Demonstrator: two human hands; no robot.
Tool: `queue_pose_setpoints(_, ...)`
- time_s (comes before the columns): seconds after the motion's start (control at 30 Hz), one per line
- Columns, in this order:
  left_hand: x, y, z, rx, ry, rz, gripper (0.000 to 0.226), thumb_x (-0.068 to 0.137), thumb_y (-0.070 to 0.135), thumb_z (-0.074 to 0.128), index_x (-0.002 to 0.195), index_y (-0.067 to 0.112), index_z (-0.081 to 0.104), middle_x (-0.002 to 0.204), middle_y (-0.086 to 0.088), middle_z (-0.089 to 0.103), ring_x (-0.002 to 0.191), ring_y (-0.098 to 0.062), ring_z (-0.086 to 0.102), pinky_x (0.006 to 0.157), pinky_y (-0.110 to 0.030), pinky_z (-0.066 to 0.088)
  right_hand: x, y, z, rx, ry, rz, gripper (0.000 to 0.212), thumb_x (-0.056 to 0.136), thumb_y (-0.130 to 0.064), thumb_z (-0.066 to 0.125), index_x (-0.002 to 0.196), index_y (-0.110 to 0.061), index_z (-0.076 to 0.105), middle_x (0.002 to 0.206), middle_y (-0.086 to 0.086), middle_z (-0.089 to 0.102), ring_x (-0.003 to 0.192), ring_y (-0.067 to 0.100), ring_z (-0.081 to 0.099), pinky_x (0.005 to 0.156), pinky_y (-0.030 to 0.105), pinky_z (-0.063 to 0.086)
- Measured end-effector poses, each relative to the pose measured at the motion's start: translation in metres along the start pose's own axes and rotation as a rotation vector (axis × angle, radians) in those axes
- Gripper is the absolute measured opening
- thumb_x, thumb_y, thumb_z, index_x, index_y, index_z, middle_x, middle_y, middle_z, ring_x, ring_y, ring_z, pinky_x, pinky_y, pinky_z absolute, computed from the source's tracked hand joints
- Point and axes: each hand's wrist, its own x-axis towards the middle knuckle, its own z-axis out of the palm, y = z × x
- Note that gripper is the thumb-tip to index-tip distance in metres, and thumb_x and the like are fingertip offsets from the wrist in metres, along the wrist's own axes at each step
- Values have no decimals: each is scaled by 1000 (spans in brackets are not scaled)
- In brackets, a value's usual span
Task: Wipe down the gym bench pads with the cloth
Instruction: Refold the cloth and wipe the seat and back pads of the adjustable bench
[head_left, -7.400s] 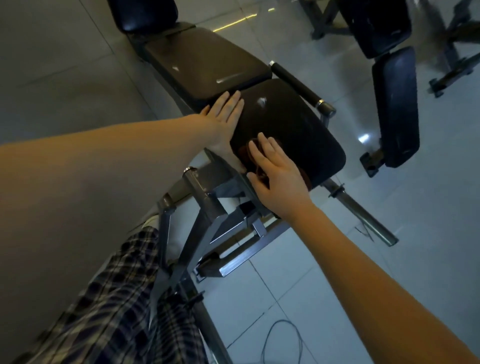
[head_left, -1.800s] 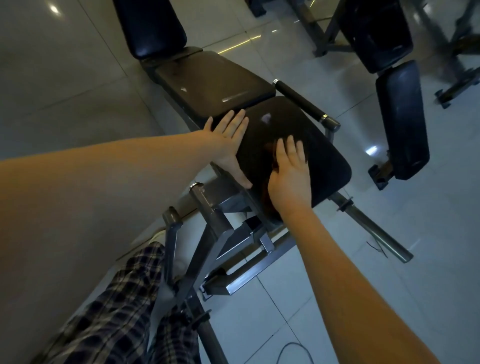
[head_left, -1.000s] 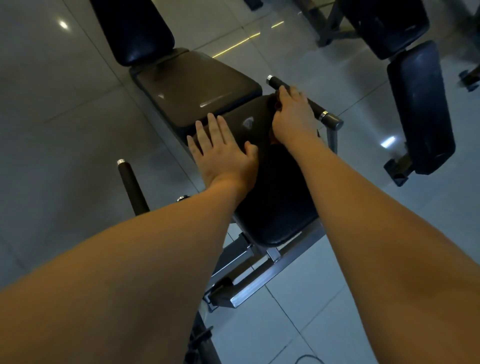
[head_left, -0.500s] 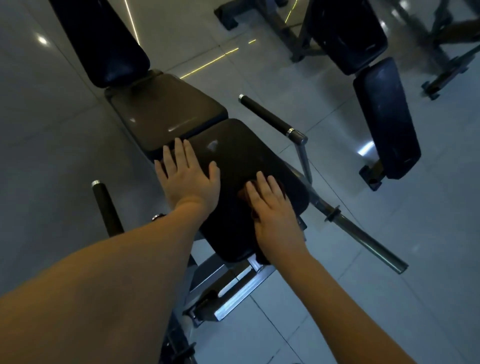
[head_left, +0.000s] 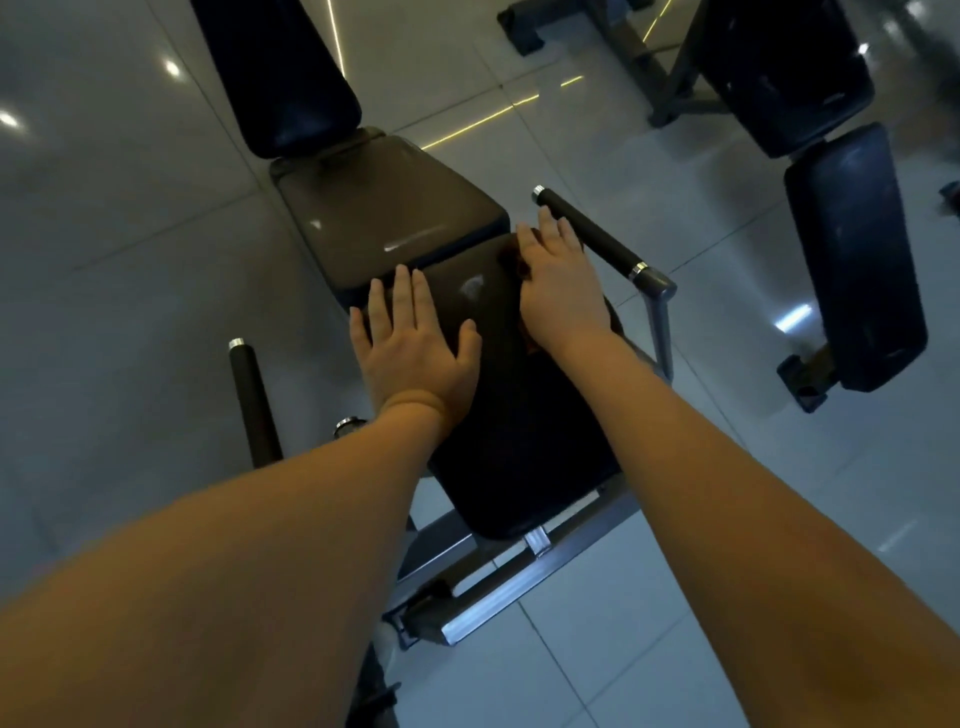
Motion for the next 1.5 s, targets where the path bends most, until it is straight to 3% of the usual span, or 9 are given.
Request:
queue_pose_setpoints(0.13, -1, 2, -2, 20, -2, -3, 72, 100, 54, 24, 158, 16, 6, 166, 0, 1, 152, -23, -5, 123, -45, -4, -34, 7, -5, 45, -7, -51, 58, 99, -8, 37, 154, -17, 21, 163, 7, 7, 150, 25, 1, 122, 46, 11)
queue_pose_setpoints(0.37, 0, 2, -5, 25, -6, -5, 71, 101, 54, 22, 158, 15, 5, 166, -1, 1, 152, -24, -4, 123, -46, -3, -145, 22, -1, 51, -4, -63, 57, 99, -10, 42, 153, -20, 26, 163, 2, 12, 150, 19, 2, 117, 34, -2)
queue_pose_setpoints(0.5, 0, 0, -2, 12, 14, 3, 71, 101, 54, 23, 158, 15, 6, 166, -1, 2, 152, -25, -4, 123, -46, -4, -127, 19, 1, 15, 6, -39, 55, 101, -14, 40, 153, -21, 25, 163, 1, 12, 150, 19, 2, 117, 33, -2)
queue_pose_setpoints(0.67, 2, -1, 1, 2, 38, 16, 71, 101, 55, 23, 158, 16, 6, 166, -1, 2, 152, -24, -4, 121, -45, -6, -69, 11, 4, -25, 42, 6, 55, 100, -14, 38, 154, -17, 23, 163, 7, 9, 150, 26, 3, 122, 48, 10)
queue_pose_setpoints(0.87, -1, -1, 0, -2, 32, 27, 71, 101, 55, 22, 158, 16, 4, 166, -1, 1, 152, -23, -5, 122, -44, -6, -13, -3, 1, -31, 74, 73, 56, 100, -12, 38, 153, -16, 22, 163, 7, 7, 150, 25, 2, 122, 44, 10)
queue_pose_setpoints(1.1, -1, 0, -1, -14, 36, 27, 71, 101, 54, 22, 158, 15, 8, 166, -2, 5, 152, -25, -1, 123, -46, -3, -79, 0, -1, -23, 60, 74, 58, 99, -12, 40, 154, -17, 20, 162, 8, 11, 150, 26, 4, 121, 48, 13)
queue_pose_setpoints(1.27, 2, 0, -3, -23, 37, 27, 72, 100, 55, 22, 158, 15, 8, 166, -2, 4, 152, -25, -2, 123, -47, -3, -164, -1, 6, 5, 86, 130, 56, 102, -14, 36, 154, -22, 19, 164, 2, 7, 150, 20, -3, 118, 38, -4)
queue_pose_setpoints(1.5, 1, -3, 1, -24, 43, 34, 73, 100, 56, 21, 158, 15, 7, 166, -3, 3, 152, -26, -3, 123, -48, -4, -114, 5, 9, -49, 140, 183, 54, 101, -13, 36, 153, -18, 25, 163, 7, 11, 150, 26, 2, 121, 45, 4)
